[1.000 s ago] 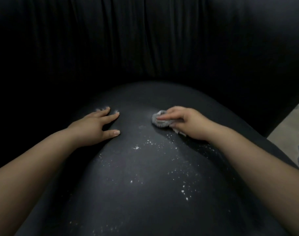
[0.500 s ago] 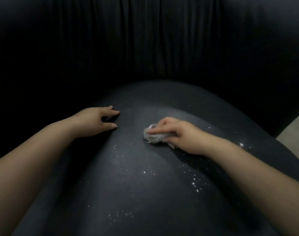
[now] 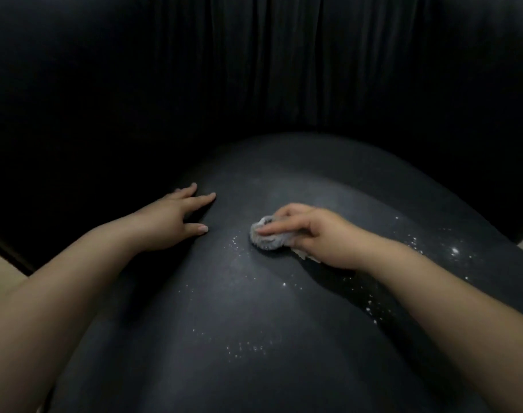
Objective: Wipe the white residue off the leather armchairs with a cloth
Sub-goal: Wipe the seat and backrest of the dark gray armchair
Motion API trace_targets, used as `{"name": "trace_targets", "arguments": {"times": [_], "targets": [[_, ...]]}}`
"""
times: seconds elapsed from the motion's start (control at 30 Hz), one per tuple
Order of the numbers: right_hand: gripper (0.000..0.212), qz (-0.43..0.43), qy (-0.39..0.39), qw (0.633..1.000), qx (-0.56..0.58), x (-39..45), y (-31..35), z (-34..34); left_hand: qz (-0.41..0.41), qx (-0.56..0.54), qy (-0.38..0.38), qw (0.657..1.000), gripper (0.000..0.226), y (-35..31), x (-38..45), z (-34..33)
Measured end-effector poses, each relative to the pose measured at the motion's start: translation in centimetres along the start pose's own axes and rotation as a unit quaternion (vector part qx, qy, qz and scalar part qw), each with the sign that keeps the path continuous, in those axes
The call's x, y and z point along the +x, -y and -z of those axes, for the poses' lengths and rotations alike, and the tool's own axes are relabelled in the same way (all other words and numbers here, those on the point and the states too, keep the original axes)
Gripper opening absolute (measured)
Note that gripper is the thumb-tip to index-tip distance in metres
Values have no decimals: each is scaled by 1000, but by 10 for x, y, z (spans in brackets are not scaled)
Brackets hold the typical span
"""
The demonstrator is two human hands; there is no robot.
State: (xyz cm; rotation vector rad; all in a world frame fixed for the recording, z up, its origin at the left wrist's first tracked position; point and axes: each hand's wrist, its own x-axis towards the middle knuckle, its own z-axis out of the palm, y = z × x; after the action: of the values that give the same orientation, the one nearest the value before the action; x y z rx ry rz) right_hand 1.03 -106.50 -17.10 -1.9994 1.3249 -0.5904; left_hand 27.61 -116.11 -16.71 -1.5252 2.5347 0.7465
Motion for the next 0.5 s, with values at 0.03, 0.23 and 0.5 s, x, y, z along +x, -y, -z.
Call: {"name": "trace_targets", "arguments": {"times": [0.03,0.23,0.5], "targets": [[41,-6,-20,1000,16,4,1,3,0,1,0,1000,72,0,1,0],[55,-75,-93,990,-70,60,3,-6,-14,-19,-28,999,67,2,-7,-3],[40,31,-7,999,-15,16,19,-29,-25,-38,-32,998,64,13,-29,-7]]}}
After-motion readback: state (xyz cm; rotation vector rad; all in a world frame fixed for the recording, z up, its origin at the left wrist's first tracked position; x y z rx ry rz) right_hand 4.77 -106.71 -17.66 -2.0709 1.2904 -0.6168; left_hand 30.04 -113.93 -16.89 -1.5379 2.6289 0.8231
